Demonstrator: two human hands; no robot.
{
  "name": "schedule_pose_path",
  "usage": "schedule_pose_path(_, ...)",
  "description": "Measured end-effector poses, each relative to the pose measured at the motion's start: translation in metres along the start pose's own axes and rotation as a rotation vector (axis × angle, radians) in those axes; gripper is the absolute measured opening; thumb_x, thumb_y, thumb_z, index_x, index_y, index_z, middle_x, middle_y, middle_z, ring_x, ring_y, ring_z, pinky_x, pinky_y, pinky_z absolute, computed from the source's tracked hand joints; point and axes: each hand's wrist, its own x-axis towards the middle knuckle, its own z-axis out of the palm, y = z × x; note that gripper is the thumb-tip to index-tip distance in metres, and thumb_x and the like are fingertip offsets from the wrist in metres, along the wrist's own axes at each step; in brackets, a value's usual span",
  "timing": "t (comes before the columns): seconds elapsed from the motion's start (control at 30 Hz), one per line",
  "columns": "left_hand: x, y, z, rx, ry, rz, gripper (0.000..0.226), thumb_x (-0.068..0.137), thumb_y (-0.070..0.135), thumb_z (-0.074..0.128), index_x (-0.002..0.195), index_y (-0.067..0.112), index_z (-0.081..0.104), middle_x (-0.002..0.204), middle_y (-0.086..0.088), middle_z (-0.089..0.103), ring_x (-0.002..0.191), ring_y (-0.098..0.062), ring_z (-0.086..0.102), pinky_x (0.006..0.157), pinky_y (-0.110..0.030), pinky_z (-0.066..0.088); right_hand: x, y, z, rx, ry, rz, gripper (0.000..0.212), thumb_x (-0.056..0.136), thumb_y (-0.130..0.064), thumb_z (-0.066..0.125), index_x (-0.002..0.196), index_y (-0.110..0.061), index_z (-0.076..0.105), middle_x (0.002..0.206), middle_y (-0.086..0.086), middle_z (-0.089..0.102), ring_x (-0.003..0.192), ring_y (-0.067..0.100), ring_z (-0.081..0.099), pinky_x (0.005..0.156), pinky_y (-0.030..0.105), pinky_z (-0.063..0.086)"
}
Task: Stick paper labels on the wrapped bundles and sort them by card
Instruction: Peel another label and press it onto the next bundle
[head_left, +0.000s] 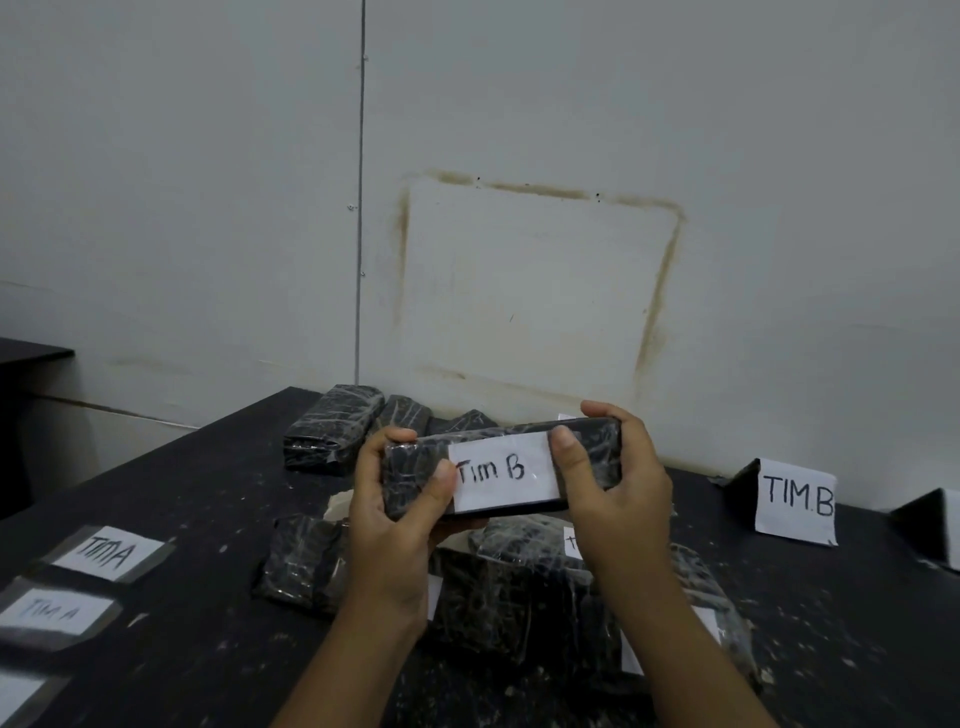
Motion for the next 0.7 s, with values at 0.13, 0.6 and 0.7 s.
schedule_pose_path(0.13,-0.004,-0.007,0.003,0.039,0.001,-0.016,0.03,0.065,0.021,0.067,0.089,0.035,0.056,0.112,-0.025,0.061,0.088,-0.037,0.068,0.056,-0.037,0.059,0.001,0.003,-0.003,-0.005,0.097,0.005,0.006,0.088,-0.03,0.056,0.091,-0.026,0.06,0.074,-0.008,0.06,0.068,0.001,0.057,0.055,0.013,0.045)
schedule_pose_path(0.6,-0.004,0.001,0.008,0.219,0.211,0.002,0.038,0.071,0.022,0.078,0.105,0.029,0.063,0.093,0.0,0.068,0.073,-0.017,0.071,0.054,-0.032,0.059,-0.005,-0.007,0.003,-0.152,0.061,-0.032,0.017,0.083,-0.033,0.065,0.079,-0.024,0.051,0.059,-0.006,0.056,0.061,0.008,0.056,0.047,0.022,0.043)
schedule_pose_path(0.7,-0.002,-0.007,0.002,0.278,0.254,0.091,0.027,0.078,0.021,0.074,0.102,0.028,0.065,0.09,-0.003,0.07,0.073,-0.014,0.071,0.053,-0.03,0.058,-0.008,-0.006,0.005,-0.143,0.06,-0.035,0.014,0.079,-0.039,0.057,0.08,-0.026,0.052,0.06,-0.006,0.056,0.061,0.008,0.056,0.046,0.019,0.042)
